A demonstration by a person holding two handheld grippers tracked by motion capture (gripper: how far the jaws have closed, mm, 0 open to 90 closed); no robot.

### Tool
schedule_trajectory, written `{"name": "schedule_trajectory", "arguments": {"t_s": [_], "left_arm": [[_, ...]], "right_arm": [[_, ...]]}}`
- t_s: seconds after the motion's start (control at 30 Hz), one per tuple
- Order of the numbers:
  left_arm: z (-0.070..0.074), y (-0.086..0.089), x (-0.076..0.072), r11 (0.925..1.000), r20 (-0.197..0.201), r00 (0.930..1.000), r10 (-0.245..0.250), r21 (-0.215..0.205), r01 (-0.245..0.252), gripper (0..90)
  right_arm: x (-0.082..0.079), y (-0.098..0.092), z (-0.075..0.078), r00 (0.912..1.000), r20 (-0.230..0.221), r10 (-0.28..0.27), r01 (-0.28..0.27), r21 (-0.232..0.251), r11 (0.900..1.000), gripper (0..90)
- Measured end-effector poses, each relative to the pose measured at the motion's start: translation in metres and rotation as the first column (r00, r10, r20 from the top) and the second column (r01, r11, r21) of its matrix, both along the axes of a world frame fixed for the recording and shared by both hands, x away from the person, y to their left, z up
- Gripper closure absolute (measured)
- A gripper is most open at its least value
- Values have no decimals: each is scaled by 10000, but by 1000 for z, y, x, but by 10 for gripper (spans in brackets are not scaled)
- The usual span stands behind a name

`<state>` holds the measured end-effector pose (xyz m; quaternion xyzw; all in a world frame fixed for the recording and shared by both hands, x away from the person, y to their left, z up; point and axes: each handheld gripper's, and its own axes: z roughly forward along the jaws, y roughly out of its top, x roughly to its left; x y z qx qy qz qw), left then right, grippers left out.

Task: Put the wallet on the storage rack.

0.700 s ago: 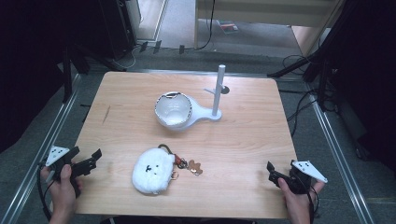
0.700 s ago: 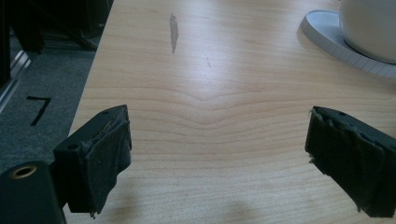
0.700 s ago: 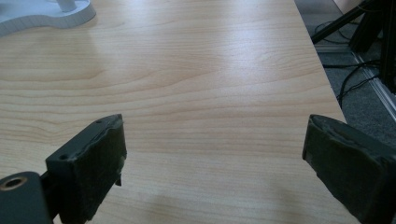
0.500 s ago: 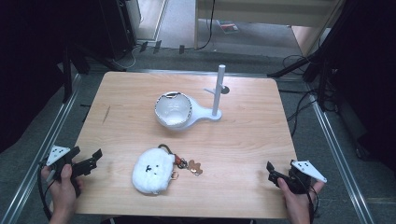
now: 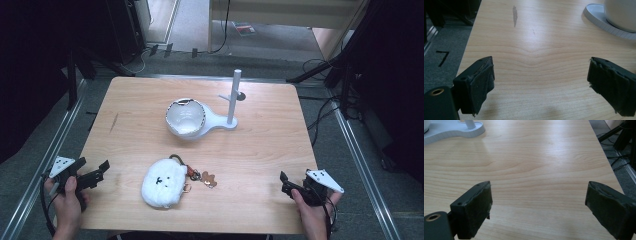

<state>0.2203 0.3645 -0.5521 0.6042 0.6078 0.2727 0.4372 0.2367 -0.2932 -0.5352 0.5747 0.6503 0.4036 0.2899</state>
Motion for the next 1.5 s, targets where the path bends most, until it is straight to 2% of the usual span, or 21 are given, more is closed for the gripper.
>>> {"name": "schedule_trajectory", "arguments": {"t_s": [0.33,0.73,1.03,1.5], "left_arm": [[0,0,0,10000,-21,10000,-1,-83,1,81],[0,1,1,9999,-111,9999,-101,-84,100,82],[-1,-1,2,9999,-169,9998,-101,-14,100,82],[0,-1,3,9999,-269,9995,-156,56,157,82]], "right_arm": [[-1,18,7,9995,38,329,-328,-20,9995,75],[0,58,12,9954,-56,958,-958,-95,9954,78],[-3,80,14,9918,-25,1279,-1279,49,9918,80],[-8,116,15,9772,-175,2116,-2112,234,9772,81]]}}
